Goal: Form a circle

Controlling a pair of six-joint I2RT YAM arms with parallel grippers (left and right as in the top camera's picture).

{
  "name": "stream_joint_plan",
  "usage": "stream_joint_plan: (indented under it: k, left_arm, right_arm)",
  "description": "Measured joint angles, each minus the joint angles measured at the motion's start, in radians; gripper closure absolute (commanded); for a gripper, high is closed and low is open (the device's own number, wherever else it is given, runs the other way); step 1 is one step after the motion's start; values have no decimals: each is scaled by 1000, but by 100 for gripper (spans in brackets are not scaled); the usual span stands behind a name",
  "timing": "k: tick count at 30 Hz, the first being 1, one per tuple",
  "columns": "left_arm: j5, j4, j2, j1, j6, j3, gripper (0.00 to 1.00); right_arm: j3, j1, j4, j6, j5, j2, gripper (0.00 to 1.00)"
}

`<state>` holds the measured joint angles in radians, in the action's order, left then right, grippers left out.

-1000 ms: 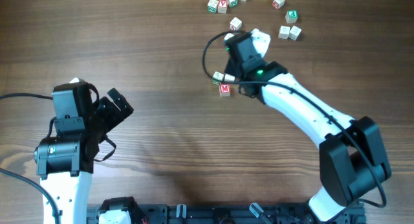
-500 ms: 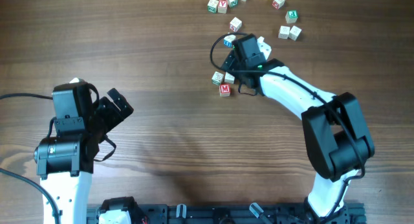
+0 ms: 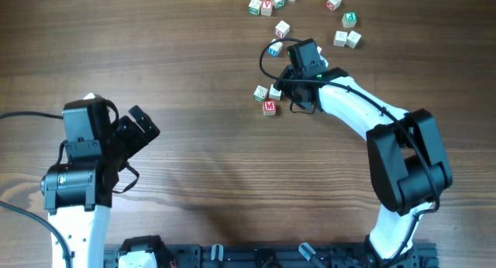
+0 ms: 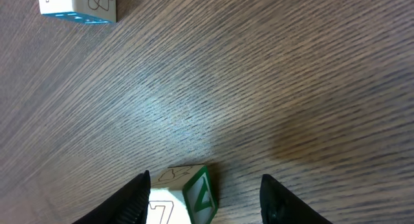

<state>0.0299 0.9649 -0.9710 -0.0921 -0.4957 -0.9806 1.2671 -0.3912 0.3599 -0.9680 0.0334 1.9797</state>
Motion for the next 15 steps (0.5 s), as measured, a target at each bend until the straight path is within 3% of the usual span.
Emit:
stream_joint_plan:
  k: [3,9,15]
  left_arm:
    - [0,0,0,0,0,0,0]
    - [0,0,0,0,0,0,0]
    - [0,0,0,0,0,0,0]
  right_arm:
    - [0,0,-32,20,14,0,33]
    - [0,0,-40,113,35,1,46]
    - [0,0,-40,171,53,1,46]
